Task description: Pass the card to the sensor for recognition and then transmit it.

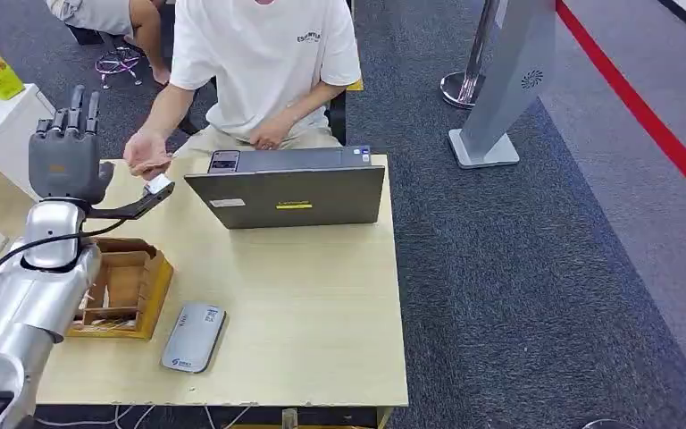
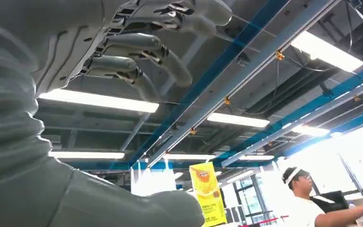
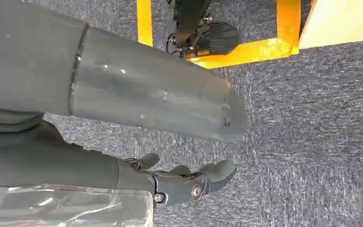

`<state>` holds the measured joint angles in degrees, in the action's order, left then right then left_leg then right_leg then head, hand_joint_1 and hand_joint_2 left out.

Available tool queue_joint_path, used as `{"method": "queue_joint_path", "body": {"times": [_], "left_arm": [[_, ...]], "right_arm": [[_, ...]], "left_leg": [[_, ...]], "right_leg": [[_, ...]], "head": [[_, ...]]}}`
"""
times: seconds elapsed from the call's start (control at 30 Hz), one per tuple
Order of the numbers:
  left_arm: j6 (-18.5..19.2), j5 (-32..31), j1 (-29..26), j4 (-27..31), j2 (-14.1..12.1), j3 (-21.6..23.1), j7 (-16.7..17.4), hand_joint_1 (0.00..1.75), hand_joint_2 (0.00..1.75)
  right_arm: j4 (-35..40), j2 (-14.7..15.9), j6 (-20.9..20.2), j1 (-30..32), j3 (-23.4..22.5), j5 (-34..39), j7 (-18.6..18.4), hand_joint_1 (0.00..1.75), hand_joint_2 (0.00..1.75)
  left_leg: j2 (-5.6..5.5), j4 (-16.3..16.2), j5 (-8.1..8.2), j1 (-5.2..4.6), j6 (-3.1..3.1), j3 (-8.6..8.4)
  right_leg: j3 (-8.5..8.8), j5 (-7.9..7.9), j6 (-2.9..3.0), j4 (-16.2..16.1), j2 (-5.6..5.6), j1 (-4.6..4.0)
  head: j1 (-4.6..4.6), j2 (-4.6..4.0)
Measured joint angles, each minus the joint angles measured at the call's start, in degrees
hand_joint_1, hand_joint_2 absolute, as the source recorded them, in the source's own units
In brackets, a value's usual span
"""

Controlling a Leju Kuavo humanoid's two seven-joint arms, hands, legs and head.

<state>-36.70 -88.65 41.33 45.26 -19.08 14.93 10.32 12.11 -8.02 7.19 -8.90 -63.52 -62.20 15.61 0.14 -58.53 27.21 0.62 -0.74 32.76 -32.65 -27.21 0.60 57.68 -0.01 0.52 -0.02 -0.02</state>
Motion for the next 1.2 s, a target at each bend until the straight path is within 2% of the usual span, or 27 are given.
{"method": "queue_joint_path", "body": {"times": [0.2,0.27,0.3,0.37,0.43,0.5,0.63,0.7,0.77,1.03,1.2], "left_arm": [[-0.2,0.0,-0.2,-0.8,0.2,-1.3,-1.0,0.00,1.75],[0.2,1.2,-1.5,0.0,0.6,-2.4,-3.6,0.00,1.75],[1.8,2.6,-3.2,1.9,1.0,-3.2,-5.6,0.00,1.75],[7.9,5.4,-8.2,8.5,1.8,-3.9,-8.6,0.00,1.75],[16.5,7.5,-15.3,18.9,2.2,-3.9,-9.0,0.00,1.75],[21.5,9.2,-23.2,29.1,1.9,-3.9,-8.3,0.00,1.75],[22.1,10.0,-41.4,48.8,-1.3,-4.0,-7.9,0.00,1.75],[21.7,10.1,-47.8,56.0,-2.6,-4.2,-7.9,0.00,1.75],[21.8,10.1,-51.4,60.5,-3.4,-4.4,-7.9,0.00,1.75],[22.5,9.9,-58.0,69.0,-5.2,-5.3,-8.1,0.00,1.75],[30.4,11.5,-60.7,70.2,-7.4,-6.3,-4.3,0.00,1.75]], "right_arm": [[0.0,0.0,0.0,0.1,0.0,0.7,0.0,0.00,0.00],[0.0,0.0,0.1,0.3,0.0,1.7,0.3,0.00,0.00],[0.0,0.0,0.1,0.6,-0.1,2.5,0.8,0.00,0.00],[0.0,0.0,0.2,1.2,-0.4,4.2,1.7,0.00,0.00],[0.0,0.0,0.2,2.0,-1.5,6.0,2.4,0.00,0.00],[0.0,0.0,0.5,2.6,-2.7,7.6,2.6,0.00,0.00],[0.0,0.0,1.6,3.9,-4.9,9.2,2.9,0.00,0.00],[0.0,0.0,1.8,4.2,-5.7,9.2,2.9,0.00,0.00],[0.0,0.0,1.9,4.1,-6.1,9.2,2.9,0.00,0.00],[0.0,0.0,2.1,4.0,-7.2,10.2,3.1,0.00,0.00],[0.0,0.0,1.9,3.9,-7.7,9.8,3.7,0.00,0.00]], "left_leg": [[0.00,0.0,0.00,0.00,0.00,0.01],[0.00,0.0,0.00,-0.01,0.00,0.00],[0.01,0.0,0.01,-0.01,0.00,0.00],[0.03,0.0,0.06,-0.02,0.00,0.01],[0.23,0.0,0.18,-0.02,0.01,0.03],[0.51,0.0,0.36,-0.03,-0.01,0.00],[0.87,0.0,0.65,-0.02,0.04,-0.12],[0.60,0.0,0.66,-0.01,0.06,-0.07],[0.42,0.0,0.66,-0.01,0.06,-0.05],[0.21,0.0,0.63,0.01,0.02,-0.09],[0.10,0.0,0.62,0.01,0.02,-0.10]], "right_leg": [[0.00,0.00,0.00,0.0,0.00,0.00],[-0.01,0.00,0.00,0.0,0.01,0.00],[-0.01,-0.01,0.00,0.0,0.03,0.01],[0.00,-0.02,0.00,0.0,0.07,0.02],[-0.01,-0.06,-0.04,0.0,0.24,0.02],[-0.06,-0.10,-0.03,0.0,0.53,0.02],[-0.07,-0.37,-0.04,0.0,0.83,0.02],[-0.07,-0.51,-0.07,0.0,0.58,0.01],[-0.03,-0.53,-0.09,0.0,0.39,0.01],[0.11,-0.51,-0.06,0.0,0.21,0.00],[0.11,-0.52,-0.06,0.0,0.08,0.00]], "head": [[0.00,0.02],[-0.02,0.00],[0.00,0.02],[0.02,0.00],[0.00,0.00],[0.07,0.00],[0.00,0.00],[0.02,0.00],[0.04,0.00],[0.00,0.00],[0.02,0.00]]}}
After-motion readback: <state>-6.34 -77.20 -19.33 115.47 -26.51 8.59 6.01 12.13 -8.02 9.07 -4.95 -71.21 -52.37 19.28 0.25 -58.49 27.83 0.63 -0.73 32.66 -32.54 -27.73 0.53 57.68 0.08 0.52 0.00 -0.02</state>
